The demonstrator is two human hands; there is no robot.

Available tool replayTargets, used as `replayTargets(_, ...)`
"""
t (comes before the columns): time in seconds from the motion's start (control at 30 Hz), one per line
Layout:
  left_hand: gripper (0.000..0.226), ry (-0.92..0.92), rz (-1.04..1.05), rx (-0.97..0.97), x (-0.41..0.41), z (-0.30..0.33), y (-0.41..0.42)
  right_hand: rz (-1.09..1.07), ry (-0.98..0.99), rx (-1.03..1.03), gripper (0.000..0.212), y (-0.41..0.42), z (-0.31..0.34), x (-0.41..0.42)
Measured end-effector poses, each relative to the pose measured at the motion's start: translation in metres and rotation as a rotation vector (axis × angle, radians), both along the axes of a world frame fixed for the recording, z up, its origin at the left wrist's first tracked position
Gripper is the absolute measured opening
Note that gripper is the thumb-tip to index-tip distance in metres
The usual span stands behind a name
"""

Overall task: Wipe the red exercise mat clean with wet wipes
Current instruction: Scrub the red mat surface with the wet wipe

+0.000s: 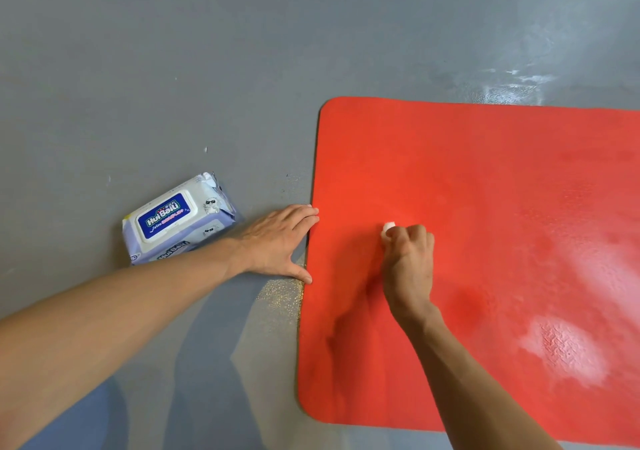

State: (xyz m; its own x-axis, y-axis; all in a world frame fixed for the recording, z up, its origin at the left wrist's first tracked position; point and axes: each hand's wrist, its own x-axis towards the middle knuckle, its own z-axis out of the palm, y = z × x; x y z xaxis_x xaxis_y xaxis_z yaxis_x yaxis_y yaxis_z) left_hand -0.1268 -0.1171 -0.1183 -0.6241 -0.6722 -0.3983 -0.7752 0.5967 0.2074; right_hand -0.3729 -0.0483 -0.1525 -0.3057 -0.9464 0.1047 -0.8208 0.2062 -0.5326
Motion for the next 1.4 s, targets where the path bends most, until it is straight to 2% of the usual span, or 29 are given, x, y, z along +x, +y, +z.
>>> replayTargets(0.07,0.129,-0.011,0.003,0.004,-0.001,0.002,0.0,0.124,-0.069,-0.004,0.02,0.01,-0.005,-0.001)
replayTargets(0.2,0.128,-0.018,-0.002,0.0,-0.002,0.003,0.0,0.323,-0.038,0.06,0.044,0.013,-0.013,-0.016)
replayTargets(0.23,0.128,-0.019,-0.002,0.0,-0.003,0.004,0.001,0.338,-0.036,0.062,0.042,0.011,-0.014,-0.018)
replayTargets(0.33,0.126,-0.027,-0.002,0.008,-0.004,0.005,0.001,0.262,-0.132,0.04,0.016,0.006,-0.009,-0.021)
replayTargets(0.43,0.123,-0.032,0.005,0.018,-0.006,0.005,-0.001,0.212,-0.351,0.056,0.03,0.001,0.004,-0.019)
replayTargets(0.5,0.122,-0.023,0.008,0.019,-0.007,0.006,-0.003,0.227,-0.401,0.064,0.028,0.0,0.008,-0.018)
replayTargets(0.63,0.122,-0.037,0.001,0.012,-0.007,0.006,-0.003,0.258,-0.352,0.13,0.009,-0.002,0.006,-0.02)
replayTargets(0.67,0.123,-0.04,0.003,0.011,-0.007,0.005,-0.003,0.258,-0.333,0.125,0.01,-0.001,0.005,-0.019)
replayTargets(0.77,0.122,-0.048,0.0,0.013,-0.008,0.005,-0.004,0.211,-0.137,-0.008,0.032,0.002,0.001,-0.019)
replayTargets(0.87,0.121,-0.054,0.0,0.015,-0.009,0.006,-0.004,0.136,0.023,-0.126,0.017,0.003,-0.005,-0.024)
replayTargets(1.07,0.12,-0.061,-0.007,0.016,-0.011,0.008,-0.004,0.479,0.027,-0.069,0.001,0.02,0.002,-0.025)
replayTargets(1.2,0.121,-0.075,-0.007,0.023,-0.012,0.009,-0.004,0.494,0.086,0.009,0.03,0.026,-0.002,-0.015)
replayTargets(1.33,0.12,-0.094,-0.012,0.026,-0.014,0.01,-0.004,0.44,0.21,0.008,0.022,0.023,-0.002,-0.009)
replayTargets(1.4,0.119,-0.097,-0.012,0.027,-0.014,0.01,-0.004,0.504,0.213,0.023,0.022,0.023,-0.004,-0.007)
